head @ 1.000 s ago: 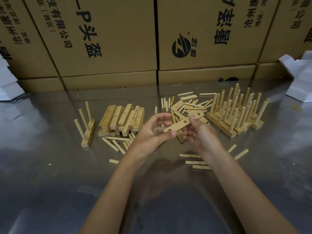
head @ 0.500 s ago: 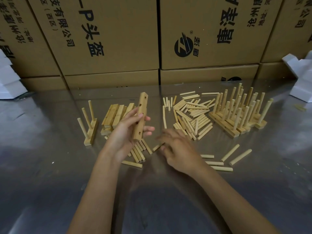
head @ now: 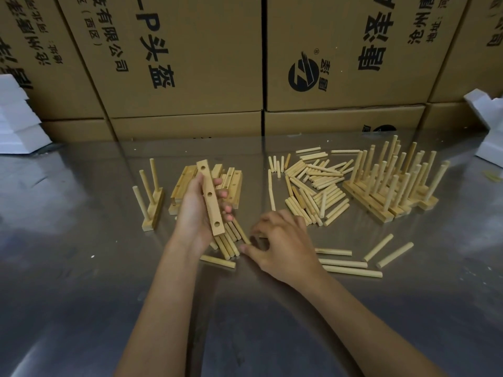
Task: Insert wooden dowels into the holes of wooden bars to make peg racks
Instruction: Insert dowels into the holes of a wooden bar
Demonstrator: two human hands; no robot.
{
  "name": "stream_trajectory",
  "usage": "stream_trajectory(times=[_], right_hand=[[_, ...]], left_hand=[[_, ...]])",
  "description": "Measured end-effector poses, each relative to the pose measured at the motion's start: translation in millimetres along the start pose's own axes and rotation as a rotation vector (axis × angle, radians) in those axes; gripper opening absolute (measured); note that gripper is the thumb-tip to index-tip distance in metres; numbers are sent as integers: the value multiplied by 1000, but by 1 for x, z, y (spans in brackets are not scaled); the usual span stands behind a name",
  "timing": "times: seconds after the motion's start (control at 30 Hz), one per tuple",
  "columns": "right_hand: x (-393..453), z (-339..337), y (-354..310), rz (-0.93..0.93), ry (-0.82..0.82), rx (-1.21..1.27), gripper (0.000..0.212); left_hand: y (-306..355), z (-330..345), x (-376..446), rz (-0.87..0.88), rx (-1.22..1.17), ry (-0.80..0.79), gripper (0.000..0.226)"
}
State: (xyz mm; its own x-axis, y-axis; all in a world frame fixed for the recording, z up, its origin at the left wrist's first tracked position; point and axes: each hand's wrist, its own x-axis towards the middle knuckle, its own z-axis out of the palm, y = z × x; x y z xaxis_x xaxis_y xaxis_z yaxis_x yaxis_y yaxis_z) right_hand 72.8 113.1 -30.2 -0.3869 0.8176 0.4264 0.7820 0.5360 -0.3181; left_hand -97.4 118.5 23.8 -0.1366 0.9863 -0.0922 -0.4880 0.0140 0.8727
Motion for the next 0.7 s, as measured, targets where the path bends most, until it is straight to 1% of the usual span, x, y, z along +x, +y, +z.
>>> stream_trajectory(times=[0.03, 0.1, 0.17, 0.2, 0.27, 0.3, 0.33, 0.4, 0.47, 0.53, 0.7], right_hand=[[1, 2, -4, -8, -5, -15, 38], [3, 1, -8, 9, 29, -47, 26], [3, -5, -6, 91, 125, -30, 15], [2, -10, -4, 152, 182, 25, 11], [4, -24, 5, 262, 261, 243, 3], [5, -31, 8, 298, 282, 399, 5], [6, -39, 10, 303, 299, 540, 9], [6, -52, 13, 248, 349, 675, 14], [5, -58, 11, 194, 379, 696, 15], [4, -59, 9, 173, 402, 654, 13], [4, -59, 11, 147, 433, 605, 12]], left_hand=[[0, -1, 1, 9, -20, 14, 39], [1, -4, 2, 18, -49, 25, 35], [2, -8, 2, 28, -37, 29, 31], [2, -9, 3, 33, -14, 23, 29], [1, -9, 3, 35, 47, -22, 26], [0, -8, 2, 31, 79, -55, 26], [-2, -6, 2, 22, 112, -90, 27], [-6, -1, 1, -13, 181, -154, 31], [-11, 4, 0, -62, 229, -188, 34], [-14, 8, 0, -96, 268, -188, 41], [-17, 8, 1, -34, 296, -235, 33]])
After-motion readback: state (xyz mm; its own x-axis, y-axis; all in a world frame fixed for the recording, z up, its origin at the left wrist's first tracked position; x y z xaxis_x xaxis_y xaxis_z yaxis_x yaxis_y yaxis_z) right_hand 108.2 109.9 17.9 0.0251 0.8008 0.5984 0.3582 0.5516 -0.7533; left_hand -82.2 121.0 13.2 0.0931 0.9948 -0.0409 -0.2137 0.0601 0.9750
